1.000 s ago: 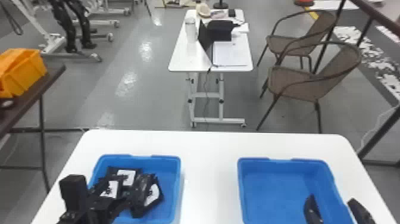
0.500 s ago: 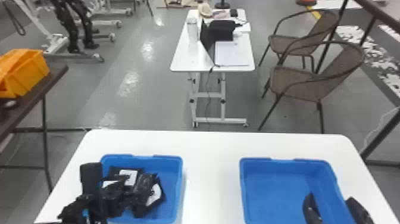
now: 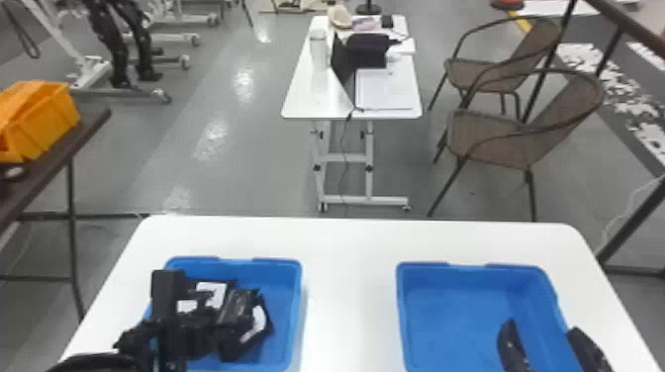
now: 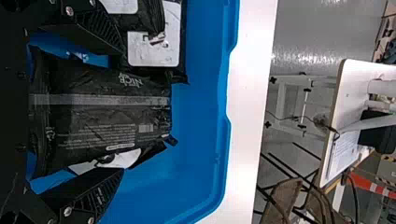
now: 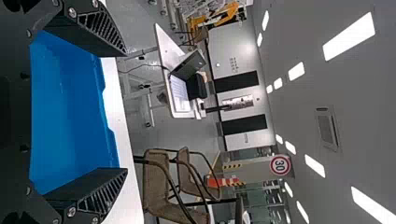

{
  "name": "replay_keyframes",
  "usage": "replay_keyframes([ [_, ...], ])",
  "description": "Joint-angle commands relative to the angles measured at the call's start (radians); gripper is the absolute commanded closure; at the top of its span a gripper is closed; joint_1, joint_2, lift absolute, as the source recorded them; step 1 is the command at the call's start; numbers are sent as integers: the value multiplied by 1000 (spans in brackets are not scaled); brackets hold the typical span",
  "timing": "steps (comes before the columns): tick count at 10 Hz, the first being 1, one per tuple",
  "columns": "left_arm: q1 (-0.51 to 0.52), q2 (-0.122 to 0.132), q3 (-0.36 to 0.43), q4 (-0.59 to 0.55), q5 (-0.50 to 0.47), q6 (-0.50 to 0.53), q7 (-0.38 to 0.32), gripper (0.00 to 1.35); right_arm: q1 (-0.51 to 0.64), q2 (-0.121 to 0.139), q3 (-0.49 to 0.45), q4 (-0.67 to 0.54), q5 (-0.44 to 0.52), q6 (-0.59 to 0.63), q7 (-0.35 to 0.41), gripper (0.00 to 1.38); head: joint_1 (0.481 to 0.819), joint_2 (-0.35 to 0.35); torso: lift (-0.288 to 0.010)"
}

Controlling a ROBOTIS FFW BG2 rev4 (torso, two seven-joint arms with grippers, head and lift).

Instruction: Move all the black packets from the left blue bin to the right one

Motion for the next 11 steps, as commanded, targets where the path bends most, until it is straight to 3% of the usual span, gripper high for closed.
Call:
replay_keyframes([
  [1, -48, 0, -14, 72, -13, -20, -30, 377, -7, 2, 13, 6, -19, 1, 0, 139, 695, 62, 0],
  [2, -70, 3, -19, 108, -18, -11, -74, 815, -8, 2, 19, 8, -22, 3, -1, 139, 695, 60, 0],
  [4, -77, 9, -23, 118, -33, -13, -124, 960, -8, 2, 19, 11, -28, 5, -1, 139, 695, 51, 0],
  [6, -74, 12, -22, 118, -30, -13, -151, 1021, -10, 2, 21, 9, -28, 5, 0, 139, 695, 50, 0],
  [7, -66, 12, -11, 112, -25, -59, -228, 1021, -11, 2, 22, 8, -31, 5, 0, 139, 695, 50, 0],
  [8, -40, 12, 7, 49, -4, -100, -305, 1021, -11, 2, 27, 5, -34, 5, 0, 139, 695, 37, 0],
  [10, 30, 14, 27, -191, 13, -72, -357, 1021, -11, 2, 41, -15, -63, 5, 0, 139, 695, 11, 0],
  [11, 30, 15, 12, -257, 15, -74, -403, 1021, -19, 2, 56, -28, -88, 5, 5, 139, 695, 0, 0],
])
